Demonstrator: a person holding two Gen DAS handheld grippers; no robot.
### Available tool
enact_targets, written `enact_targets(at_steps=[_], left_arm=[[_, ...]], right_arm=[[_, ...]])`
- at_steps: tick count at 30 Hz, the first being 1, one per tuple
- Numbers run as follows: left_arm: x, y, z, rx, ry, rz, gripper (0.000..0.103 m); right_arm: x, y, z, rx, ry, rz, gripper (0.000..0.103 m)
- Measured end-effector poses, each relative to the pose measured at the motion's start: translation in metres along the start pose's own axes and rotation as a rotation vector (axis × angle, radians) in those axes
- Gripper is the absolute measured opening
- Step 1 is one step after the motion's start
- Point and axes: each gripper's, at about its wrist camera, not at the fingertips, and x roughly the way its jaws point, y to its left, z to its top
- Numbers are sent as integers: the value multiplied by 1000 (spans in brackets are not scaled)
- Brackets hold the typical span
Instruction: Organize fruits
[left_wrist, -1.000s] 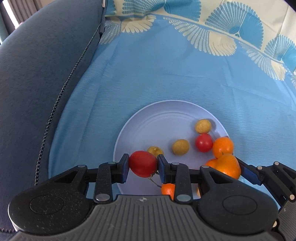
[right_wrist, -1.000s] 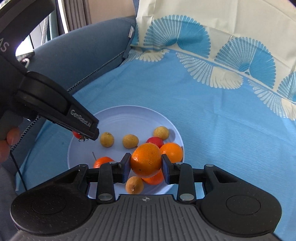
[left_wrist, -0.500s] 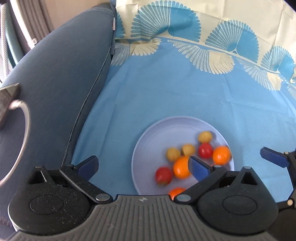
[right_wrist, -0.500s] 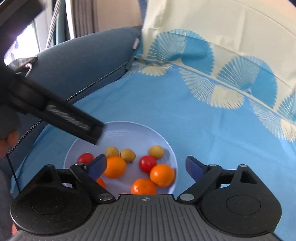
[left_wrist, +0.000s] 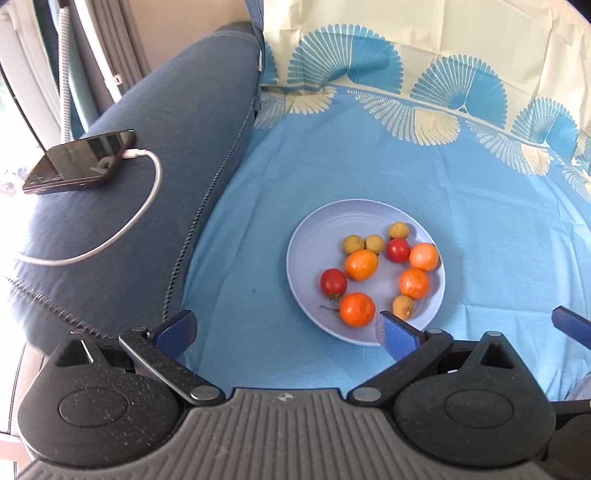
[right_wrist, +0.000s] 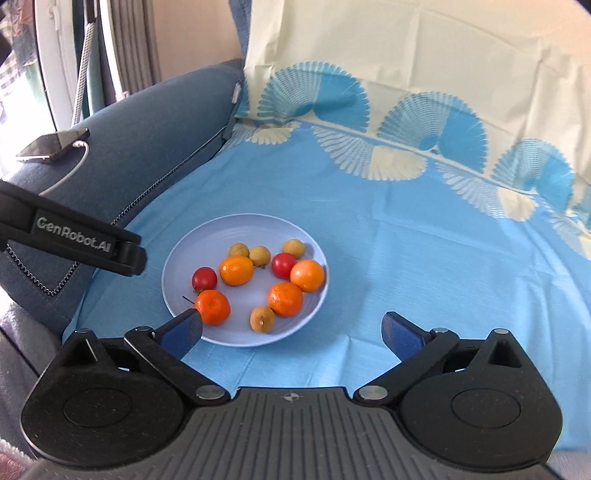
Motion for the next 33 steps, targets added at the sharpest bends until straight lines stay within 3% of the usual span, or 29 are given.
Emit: enact_targets(at_steps=[15, 33], left_arm=[[-39, -8, -33, 25, -61, 31, 103], [-42, -8, -34, 34, -68, 28, 103]], right_arm=[[-59, 8, -15, -34, -115, -9, 102], [-64, 11, -17, -38, -125, -22, 102]])
